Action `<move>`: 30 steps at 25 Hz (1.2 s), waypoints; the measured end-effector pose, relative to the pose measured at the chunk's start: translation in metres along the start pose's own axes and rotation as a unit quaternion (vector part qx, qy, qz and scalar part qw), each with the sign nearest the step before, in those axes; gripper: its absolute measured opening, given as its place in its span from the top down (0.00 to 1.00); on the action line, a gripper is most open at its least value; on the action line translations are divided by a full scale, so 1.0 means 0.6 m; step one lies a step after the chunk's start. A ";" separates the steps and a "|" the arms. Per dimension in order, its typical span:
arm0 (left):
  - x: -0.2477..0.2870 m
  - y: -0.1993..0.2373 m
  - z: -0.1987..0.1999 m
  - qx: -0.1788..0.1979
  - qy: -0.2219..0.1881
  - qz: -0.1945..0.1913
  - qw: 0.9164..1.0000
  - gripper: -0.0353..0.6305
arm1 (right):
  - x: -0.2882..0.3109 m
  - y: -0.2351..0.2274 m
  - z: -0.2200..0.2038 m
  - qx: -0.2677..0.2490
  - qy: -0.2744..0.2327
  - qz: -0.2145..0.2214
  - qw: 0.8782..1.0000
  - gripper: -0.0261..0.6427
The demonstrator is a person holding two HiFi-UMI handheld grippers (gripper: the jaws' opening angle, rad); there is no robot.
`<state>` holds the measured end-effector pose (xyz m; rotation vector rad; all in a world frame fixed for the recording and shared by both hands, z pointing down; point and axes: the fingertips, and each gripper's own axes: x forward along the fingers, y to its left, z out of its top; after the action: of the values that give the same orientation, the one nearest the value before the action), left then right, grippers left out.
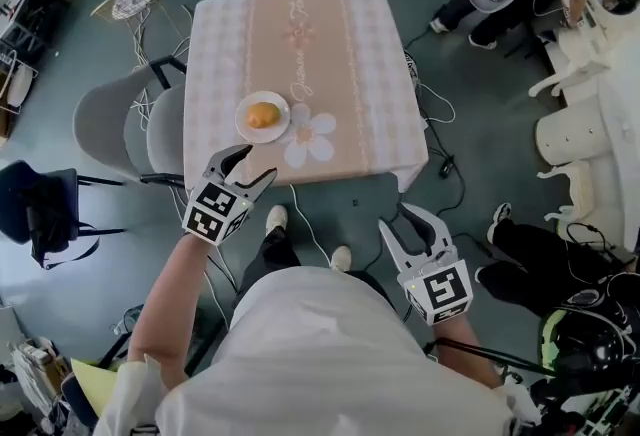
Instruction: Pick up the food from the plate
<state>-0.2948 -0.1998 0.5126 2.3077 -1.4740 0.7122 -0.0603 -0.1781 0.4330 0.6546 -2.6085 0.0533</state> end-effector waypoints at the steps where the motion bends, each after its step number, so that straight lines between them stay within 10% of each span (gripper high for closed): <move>1: 0.021 0.023 -0.006 0.016 0.011 -0.008 1.000 0.54 | 0.012 -0.005 0.009 0.006 0.002 -0.015 1.000 0.76; 13: 0.226 0.186 -0.118 0.152 0.131 -0.097 0.975 0.39 | 0.094 -0.011 0.042 0.077 0.047 -0.150 0.985 0.75; 21: 0.282 0.197 -0.168 0.168 0.178 -0.130 0.961 0.37 | 0.085 -0.002 0.036 0.103 0.068 -0.201 0.972 0.75; 30: 0.282 0.198 -0.161 0.161 0.169 -0.117 0.965 0.40 | 0.054 0.005 0.025 0.103 0.075 -0.217 0.968 0.75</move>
<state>-0.3667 -0.3283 0.6871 2.3769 -0.9721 1.2760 -0.0934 -0.1920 0.4339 1.2321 -2.2795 0.2306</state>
